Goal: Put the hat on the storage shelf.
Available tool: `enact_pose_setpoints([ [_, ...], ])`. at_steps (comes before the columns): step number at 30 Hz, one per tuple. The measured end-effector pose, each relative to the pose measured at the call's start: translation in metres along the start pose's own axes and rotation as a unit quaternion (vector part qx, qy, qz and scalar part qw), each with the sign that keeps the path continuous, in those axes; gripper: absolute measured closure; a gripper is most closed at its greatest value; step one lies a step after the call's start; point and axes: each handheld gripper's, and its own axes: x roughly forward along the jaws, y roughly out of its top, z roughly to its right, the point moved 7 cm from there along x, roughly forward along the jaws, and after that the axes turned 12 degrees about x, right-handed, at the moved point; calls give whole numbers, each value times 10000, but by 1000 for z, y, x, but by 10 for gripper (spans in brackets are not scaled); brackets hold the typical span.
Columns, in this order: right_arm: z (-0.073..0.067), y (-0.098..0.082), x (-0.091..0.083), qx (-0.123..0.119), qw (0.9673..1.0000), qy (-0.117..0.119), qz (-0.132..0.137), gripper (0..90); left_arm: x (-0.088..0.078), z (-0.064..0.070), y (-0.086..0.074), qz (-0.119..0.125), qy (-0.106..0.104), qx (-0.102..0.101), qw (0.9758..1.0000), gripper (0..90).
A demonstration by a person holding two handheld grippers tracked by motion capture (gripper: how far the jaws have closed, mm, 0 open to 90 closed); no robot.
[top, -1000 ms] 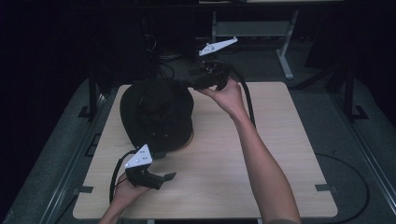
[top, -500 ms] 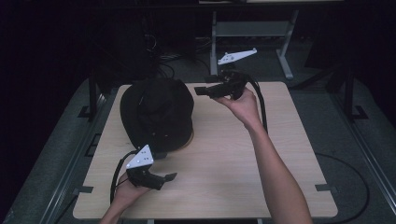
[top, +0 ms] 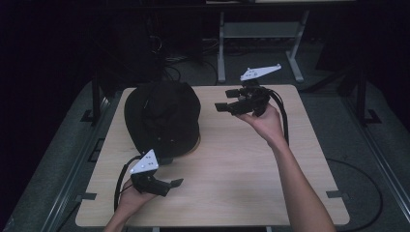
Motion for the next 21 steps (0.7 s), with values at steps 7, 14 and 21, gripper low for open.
enact_pose_setpoints([
  [7,4,-19,-11,100,9999,-20,-56,244,3,4,2,-24,-52,19,10000,172],
  [14,7,-37,-22,137,9999,-94,-10,242,2,5,2,11,-60,-13,10000,172],
  [21,14,-60,-27,303,9994,-113,-89,241,3,7,3,-5,-101,-23,9999,172],
])
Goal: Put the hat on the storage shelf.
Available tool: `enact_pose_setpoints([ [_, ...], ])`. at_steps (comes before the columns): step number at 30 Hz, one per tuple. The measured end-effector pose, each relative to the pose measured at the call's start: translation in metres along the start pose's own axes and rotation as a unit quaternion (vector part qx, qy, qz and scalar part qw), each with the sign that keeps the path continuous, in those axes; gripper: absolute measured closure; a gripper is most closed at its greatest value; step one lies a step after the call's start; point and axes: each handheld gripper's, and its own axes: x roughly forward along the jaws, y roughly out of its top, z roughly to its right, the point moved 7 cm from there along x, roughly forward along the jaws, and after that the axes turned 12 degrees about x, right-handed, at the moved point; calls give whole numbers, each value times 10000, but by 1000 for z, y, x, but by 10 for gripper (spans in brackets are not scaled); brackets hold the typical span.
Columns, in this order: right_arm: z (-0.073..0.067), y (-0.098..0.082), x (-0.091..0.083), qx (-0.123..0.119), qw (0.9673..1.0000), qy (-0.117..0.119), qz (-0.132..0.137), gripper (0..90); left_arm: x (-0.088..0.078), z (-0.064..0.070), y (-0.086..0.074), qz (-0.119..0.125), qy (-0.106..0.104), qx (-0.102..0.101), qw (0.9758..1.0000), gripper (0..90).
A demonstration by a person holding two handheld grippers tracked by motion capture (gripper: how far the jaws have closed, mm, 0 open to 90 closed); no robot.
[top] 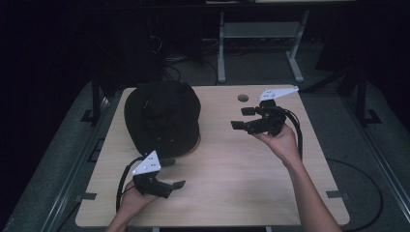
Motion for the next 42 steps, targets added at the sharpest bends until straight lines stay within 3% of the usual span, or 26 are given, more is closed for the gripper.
enact_pose_setpoints([
  [20,19,-53,-32,360,9992,-137,72,242,2,3,3,69,-4,14,10000,172],
  [42,31,-101,-59,651,9972,-328,154,226,2,7,3,-35,38,60,10000,161],
])
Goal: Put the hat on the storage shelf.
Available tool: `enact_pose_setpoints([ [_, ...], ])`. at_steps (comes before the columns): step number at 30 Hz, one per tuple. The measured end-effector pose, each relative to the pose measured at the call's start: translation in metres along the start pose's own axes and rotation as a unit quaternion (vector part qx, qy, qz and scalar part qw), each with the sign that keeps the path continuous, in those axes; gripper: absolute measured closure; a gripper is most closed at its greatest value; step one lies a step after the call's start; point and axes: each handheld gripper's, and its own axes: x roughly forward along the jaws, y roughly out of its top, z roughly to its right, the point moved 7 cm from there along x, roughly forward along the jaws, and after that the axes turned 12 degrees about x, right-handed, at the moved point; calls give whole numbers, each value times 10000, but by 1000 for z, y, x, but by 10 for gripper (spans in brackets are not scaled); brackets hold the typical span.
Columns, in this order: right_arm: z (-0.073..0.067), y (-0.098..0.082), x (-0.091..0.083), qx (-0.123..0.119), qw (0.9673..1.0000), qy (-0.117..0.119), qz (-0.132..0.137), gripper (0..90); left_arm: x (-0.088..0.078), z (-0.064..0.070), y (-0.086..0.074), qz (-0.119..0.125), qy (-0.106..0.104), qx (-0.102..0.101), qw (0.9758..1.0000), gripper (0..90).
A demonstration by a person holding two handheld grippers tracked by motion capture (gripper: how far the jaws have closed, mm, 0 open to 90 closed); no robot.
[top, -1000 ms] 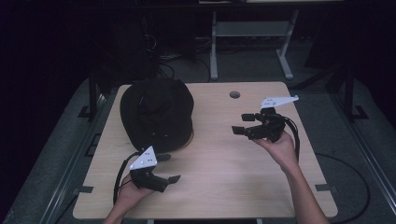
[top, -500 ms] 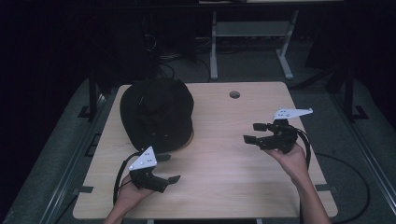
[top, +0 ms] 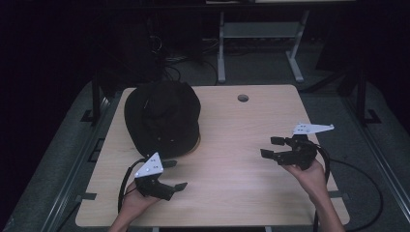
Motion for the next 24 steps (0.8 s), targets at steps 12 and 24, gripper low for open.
enact_pose_setpoints([
  [12,9,-25,-10,139,9998,-103,17,212,0,1,0,-16,-24,-3,10000,161],
  [24,19,-58,-23,300,9993,-230,-15,210,0,2,-1,-6,-24,-23,10000,161],
])
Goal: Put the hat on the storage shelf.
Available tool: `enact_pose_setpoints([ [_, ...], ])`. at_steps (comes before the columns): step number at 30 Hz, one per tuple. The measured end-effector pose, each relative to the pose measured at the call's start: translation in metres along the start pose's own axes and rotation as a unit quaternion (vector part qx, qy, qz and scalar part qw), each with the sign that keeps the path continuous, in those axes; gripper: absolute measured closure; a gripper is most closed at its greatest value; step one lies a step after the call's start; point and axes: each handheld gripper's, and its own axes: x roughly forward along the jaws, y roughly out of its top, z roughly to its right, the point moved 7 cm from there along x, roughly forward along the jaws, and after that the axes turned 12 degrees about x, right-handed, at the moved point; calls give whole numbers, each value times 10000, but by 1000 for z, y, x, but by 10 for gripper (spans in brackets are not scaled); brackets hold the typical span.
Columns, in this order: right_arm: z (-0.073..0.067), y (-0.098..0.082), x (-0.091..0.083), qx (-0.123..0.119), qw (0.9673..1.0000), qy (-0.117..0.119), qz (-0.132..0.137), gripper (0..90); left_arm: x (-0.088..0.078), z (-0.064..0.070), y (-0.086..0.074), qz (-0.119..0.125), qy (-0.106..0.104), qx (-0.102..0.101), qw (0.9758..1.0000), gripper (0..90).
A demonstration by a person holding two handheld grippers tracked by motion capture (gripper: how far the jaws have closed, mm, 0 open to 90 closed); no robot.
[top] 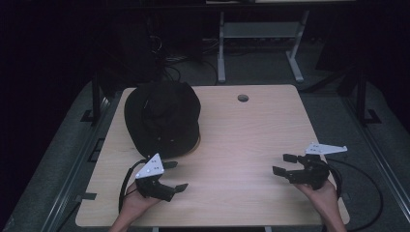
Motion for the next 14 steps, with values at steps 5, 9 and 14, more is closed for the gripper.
enact_pose_setpoints([
  [5,1,-16,-6,-13,10000,-53,81,209,-1,-1,-1,2,-4,-31,10000,161],
  [9,-6,-26,-11,-105,9997,-121,205,199,-3,-2,-1,36,15,-63,10000,161],
  [14,-16,-37,-14,-288,9988,-255,291,183,-4,-3,1,43,46,-37,10000,161],
])
